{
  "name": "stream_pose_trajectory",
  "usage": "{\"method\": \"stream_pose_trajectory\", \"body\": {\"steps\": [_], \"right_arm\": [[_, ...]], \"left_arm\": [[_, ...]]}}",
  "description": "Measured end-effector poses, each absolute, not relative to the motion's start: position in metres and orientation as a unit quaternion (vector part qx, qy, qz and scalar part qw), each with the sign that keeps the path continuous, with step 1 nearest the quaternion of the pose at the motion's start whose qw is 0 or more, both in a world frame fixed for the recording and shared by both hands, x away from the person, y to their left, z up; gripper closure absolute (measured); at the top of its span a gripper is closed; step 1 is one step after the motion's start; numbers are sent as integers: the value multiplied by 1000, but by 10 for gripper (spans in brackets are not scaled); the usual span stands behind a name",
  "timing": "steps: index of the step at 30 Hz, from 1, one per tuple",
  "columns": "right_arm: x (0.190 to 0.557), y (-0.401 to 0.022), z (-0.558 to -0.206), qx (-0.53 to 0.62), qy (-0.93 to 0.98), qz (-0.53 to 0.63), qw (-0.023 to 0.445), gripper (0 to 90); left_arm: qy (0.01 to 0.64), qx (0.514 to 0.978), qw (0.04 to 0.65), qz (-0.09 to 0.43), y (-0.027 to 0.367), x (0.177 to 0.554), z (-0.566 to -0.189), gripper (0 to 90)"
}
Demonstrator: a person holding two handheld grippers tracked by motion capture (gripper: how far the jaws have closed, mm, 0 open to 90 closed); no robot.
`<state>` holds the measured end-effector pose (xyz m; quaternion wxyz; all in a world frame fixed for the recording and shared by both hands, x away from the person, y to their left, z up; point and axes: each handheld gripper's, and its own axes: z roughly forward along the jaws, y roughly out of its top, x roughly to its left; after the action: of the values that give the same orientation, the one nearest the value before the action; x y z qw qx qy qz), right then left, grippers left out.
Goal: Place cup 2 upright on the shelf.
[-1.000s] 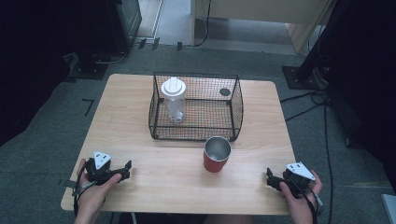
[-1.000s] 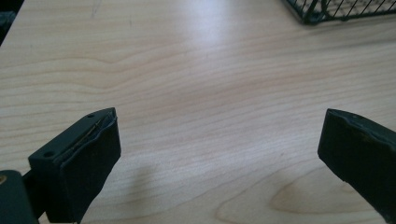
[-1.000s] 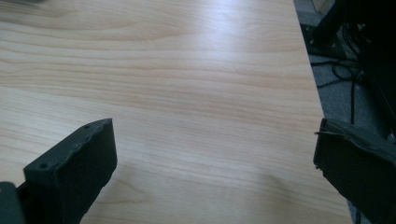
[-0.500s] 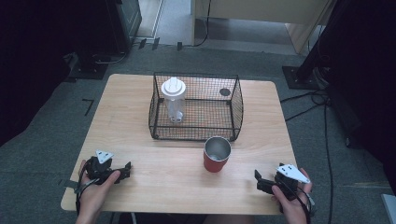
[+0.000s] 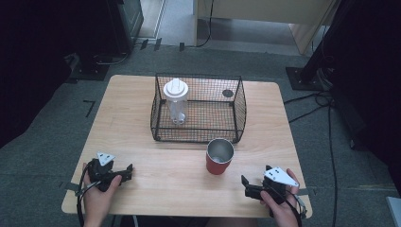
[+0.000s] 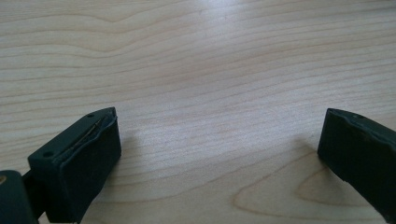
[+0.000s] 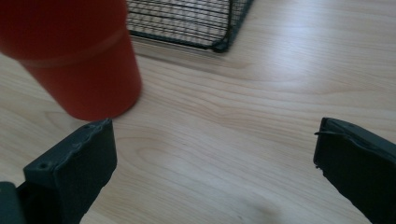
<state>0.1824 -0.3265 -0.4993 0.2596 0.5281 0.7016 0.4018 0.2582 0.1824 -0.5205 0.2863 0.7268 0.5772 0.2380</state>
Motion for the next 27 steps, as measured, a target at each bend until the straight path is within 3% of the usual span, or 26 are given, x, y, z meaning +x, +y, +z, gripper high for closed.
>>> {"method": "stream_pose_trajectory", "body": {"steps": [12,27], "right_arm": [[186,-281,-489,495,722,412,254,0],[199,-262,-477,505,684,450,275,0]], "left_arm": [[578,726,287,238,182,258,-521,0],[593,713,284,244,178,258,-521,0]]}}
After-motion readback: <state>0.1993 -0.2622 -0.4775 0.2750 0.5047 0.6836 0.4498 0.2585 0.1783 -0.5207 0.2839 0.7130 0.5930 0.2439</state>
